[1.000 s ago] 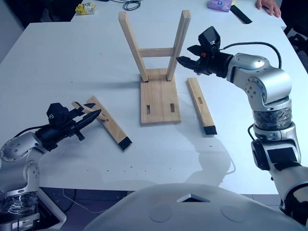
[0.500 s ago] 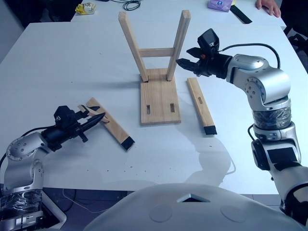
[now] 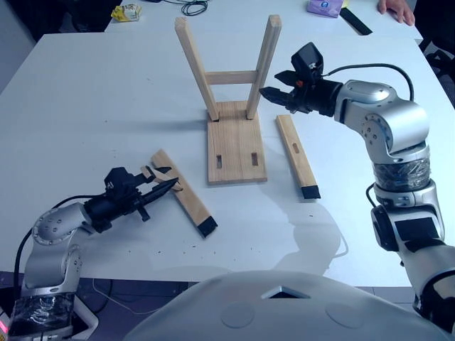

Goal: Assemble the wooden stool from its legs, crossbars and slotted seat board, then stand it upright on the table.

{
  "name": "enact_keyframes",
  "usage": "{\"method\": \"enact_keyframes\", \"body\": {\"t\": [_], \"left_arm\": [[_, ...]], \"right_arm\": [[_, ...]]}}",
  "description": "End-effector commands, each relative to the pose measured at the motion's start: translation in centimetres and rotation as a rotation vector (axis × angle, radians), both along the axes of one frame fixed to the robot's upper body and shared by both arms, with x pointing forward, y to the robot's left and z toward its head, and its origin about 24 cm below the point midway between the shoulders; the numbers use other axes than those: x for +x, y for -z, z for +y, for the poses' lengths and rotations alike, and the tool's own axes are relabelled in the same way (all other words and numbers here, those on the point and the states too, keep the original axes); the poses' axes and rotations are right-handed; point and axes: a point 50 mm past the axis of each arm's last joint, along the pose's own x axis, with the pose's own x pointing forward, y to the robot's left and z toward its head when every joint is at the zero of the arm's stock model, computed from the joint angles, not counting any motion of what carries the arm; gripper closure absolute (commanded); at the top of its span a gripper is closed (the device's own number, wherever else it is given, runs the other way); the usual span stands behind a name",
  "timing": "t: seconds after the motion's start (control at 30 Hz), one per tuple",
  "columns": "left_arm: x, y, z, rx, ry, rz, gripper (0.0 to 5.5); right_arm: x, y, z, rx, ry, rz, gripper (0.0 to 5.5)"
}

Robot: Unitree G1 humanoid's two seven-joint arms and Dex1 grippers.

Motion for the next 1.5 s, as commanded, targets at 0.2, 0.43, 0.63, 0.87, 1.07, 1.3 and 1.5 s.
{"method": "enact_keyframes", "body": {"t": [0.2,0.43,0.63,0.87,1.07,1.3,1.5], "left_arm": [[-0.3,0.3,0.5,0.102,0.117,0.185,4.19],[2.0,-1.3,0.0,0.211,0.231,0.206,4.19],[2.2,-0.9,-0.4,0.300,0.313,0.251,4.19],[0.6,1.4,-0.6,0.311,0.316,0.310,4.19],[-0.4,3.7,-0.3,0.304,0.294,0.382,4.19],[-0.3,5.1,0.4,0.298,0.267,0.414,4.19],[1.8,4.6,2.1,0.261,0.151,0.330,4.19]], "right_arm": [[-1.3,0.4,-0.1,0.031,0.048,0.028,2.65],[-2.8,1.3,-0.3,0.079,0.144,0.051,2.65],[-3.9,2.0,-0.4,0.110,0.213,0.071,2.65],[-3.6,1.9,-0.6,0.123,0.231,0.071,2.65],[-3.2,1.5,-0.4,0.130,0.219,0.064,2.65],[-2.8,1.4,-0.1,0.130,0.205,0.062,2.65],[-2.3,1.2,-0.2,0.130,0.202,0.055,2.65]]}}
